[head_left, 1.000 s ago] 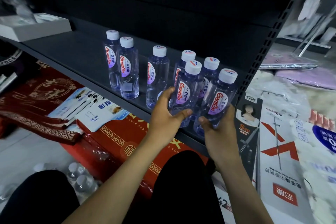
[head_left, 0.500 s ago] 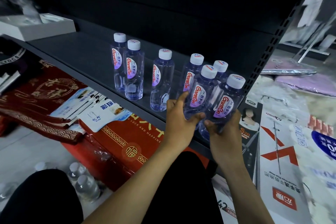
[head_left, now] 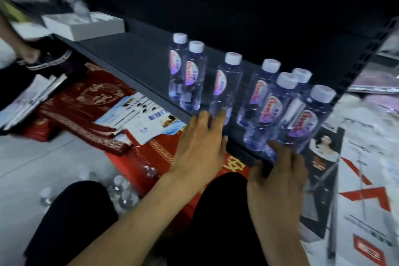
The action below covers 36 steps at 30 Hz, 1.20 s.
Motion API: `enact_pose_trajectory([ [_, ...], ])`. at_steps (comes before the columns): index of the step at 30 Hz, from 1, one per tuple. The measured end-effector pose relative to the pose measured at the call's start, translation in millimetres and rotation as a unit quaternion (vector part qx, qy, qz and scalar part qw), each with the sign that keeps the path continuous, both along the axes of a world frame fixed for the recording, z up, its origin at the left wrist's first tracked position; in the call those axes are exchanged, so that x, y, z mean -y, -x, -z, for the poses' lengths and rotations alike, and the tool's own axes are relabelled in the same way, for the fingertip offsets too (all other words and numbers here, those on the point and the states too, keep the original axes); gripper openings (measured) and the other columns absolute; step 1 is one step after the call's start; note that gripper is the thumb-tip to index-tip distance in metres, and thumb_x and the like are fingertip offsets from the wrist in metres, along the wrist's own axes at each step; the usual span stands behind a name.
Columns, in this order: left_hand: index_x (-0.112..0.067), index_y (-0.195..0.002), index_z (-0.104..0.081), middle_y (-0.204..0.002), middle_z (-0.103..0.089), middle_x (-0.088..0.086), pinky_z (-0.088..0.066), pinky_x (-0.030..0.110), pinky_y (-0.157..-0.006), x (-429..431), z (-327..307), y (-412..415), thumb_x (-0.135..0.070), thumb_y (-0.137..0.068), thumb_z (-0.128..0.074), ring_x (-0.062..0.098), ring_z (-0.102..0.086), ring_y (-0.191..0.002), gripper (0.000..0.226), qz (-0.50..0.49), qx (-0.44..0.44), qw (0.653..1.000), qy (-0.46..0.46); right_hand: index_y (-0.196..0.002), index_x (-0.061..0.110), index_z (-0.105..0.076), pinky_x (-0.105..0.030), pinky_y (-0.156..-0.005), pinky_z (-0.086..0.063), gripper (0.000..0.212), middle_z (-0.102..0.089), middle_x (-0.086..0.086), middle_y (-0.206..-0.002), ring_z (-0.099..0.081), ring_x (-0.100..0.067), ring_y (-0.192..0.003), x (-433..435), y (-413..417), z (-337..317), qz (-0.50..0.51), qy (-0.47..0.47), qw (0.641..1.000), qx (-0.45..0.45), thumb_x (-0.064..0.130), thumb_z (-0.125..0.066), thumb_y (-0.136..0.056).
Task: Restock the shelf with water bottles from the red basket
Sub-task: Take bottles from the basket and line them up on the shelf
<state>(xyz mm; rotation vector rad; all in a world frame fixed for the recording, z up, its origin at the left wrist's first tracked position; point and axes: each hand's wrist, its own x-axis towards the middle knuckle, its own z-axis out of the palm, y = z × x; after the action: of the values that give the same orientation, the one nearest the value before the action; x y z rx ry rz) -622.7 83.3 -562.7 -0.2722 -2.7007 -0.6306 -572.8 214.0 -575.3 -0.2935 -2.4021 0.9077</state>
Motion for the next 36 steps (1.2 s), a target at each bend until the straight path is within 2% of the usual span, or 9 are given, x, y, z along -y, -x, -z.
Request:
enact_pose_trajectory([
  [4, -0.022, -0.152, -0.021, -0.14, -0.038, 0.012, -0.031, 0.044, -0.109, 63.7, 4.9, -22.0, -0.028, -0.094, -0.05, 0.034, -0.032, -0.133, 0.065, -0.098, 0.009, 0.985, 0.139, -0.132, 0.016, -0.053, -0.038, -0.104, -0.034, 0.054, -0.051, -0.009, -0.13, -0.045, -0.03, -0.123, 58.8, 8.6, 6.1, -0.146, -0.095, 0.984, 0.032, 0.004, -0.06, -0.08],
  [7, -0.021, -0.15, -0.024, -0.139, -0.039, 0.014, -0.027, 0.047, -0.113, 122.2, 10.2, -50.9, -0.03, -0.091, -0.055, 0.037, -0.028, -0.139, 0.068, -0.177, 0.025, 0.966, 0.185, -0.136, 0.016, -0.051, -0.043, -0.106, -0.037, 0.057, -0.05, -0.01, -0.132, -0.047, -0.031, -0.123, 107.2, 13.8, 6.1, -0.251, -0.154, 0.954, 0.056, 0.008, -0.062, -0.081],
  [9, -0.018, -0.147, -0.035, -0.134, -0.046, 0.016, -0.033, 0.049, -0.109, 165.6, 13.1, -79.8, -0.03, -0.088, -0.061, 0.04, -0.036, -0.135, 0.065, -0.238, 0.035, 0.95, 0.198, -0.138, 0.018, -0.049, -0.043, -0.105, -0.036, 0.056, -0.046, -0.008, -0.135, -0.045, -0.031, -0.126, 142.2, 13.2, 4.2, -0.316, -0.19, 0.927, 0.071, 0.013, -0.061, -0.084],
  [13, -0.013, -0.138, -0.049, -0.124, -0.057, 0.016, -0.044, 0.05, -0.099, 249.4, 23.6, -159.9, -0.028, -0.084, -0.067, 0.041, -0.047, -0.126, 0.059, -0.371, 0.054, 0.909, 0.182, -0.134, 0.02, -0.049, -0.039, -0.101, -0.04, 0.049, -0.045, -0.008, -0.134, -0.044, -0.03, -0.124, 222.0, -2.8, 0.6, -0.443, -0.243, 0.862, 0.05, 0.018, -0.055, -0.085],
  [17, -0.013, -0.133, -0.051, -0.119, -0.058, 0.012, -0.048, 0.048, -0.091, 306.9, 33.0, -253.3, -0.03, -0.084, -0.048, 0.037, -0.052, -0.114, 0.051, -0.481, 0.105, 0.85, 0.184, -0.139, 0.018, -0.046, -0.04, -0.1, -0.042, 0.049, -0.04, -0.009, -0.14, -0.041, -0.03, -0.128, 311.3, -42.5, 2.2, -0.575, -0.243, 0.78, 0.027, 0.013, -0.05, -0.09],
  [20, -0.012, -0.133, -0.052, -0.115, -0.059, 0.015, -0.05, 0.048, -0.085, 333.4, 46.6, -323.2, -0.026, -0.081, -0.062, 0.04, -0.055, -0.105, 0.055, -0.553, 0.147, 0.801, 0.175, -0.142, 0.02, -0.041, -0.038, -0.099, -0.041, 0.05, -0.036, -0.006, -0.144, -0.037, -0.027, -0.132, 368.4, -89.7, 4.4, -0.661, -0.243, 0.71, 0.01, 0.013, -0.049, -0.093],
  [25, -0.016, -0.139, -0.044, -0.119, -0.058, 0.014, -0.049, 0.048, -0.089, 355.4, 83.7, -436.4, -0.034, -0.086, -0.055, 0.038, -0.055, -0.109, 0.056, -0.664, 0.24, 0.703, 0.085, -0.133, 0.018, -0.047, -0.042, -0.097, -0.042, 0.041, -0.041, -0.008, -0.136, -0.042, -0.029, -0.126, 443.3, -176.8, 12.6, -0.769, -0.265, 0.582, 0.024, 0.017, -0.051, -0.092],
  [30, -0.019, -0.148, -0.03, -0.138, -0.046, 0.015, -0.047, 0.045, -0.096, 353.9, 125.5, -509.2, -0.033, -0.095, -0.051, 0.034, -0.048, -0.121, 0.059, -0.737, 0.305, 0.593, -0.11, -0.133, 0.01, -0.047, -0.045, -0.096, -0.042, 0.042, -0.042, -0.017, -0.136, -0.043, -0.036, -0.123, 507.5, -253.6, 34.3, -0.795, -0.361, 0.487, 0.039, 0.012, -0.049, -0.091],
  [36, -0.011, -0.132, -0.049, -0.129, -0.06, 0.015, -0.049, 0.035, -0.092, 356.1, 188.8, -539.6, -0.029, -0.095, -0.055, 0.033, -0.059, -0.113, 0.042, -0.731, 0.293, 0.511, -0.345, -0.127, 0.008, -0.056, -0.042, -0.095, -0.047, 0.039, -0.051, -0.017, -0.131, -0.053, -0.036, -0.12, 545.1, -344.1, 101.6, -0.803, -0.436, 0.382, 0.141, 0.011, -0.05, -0.089],
])
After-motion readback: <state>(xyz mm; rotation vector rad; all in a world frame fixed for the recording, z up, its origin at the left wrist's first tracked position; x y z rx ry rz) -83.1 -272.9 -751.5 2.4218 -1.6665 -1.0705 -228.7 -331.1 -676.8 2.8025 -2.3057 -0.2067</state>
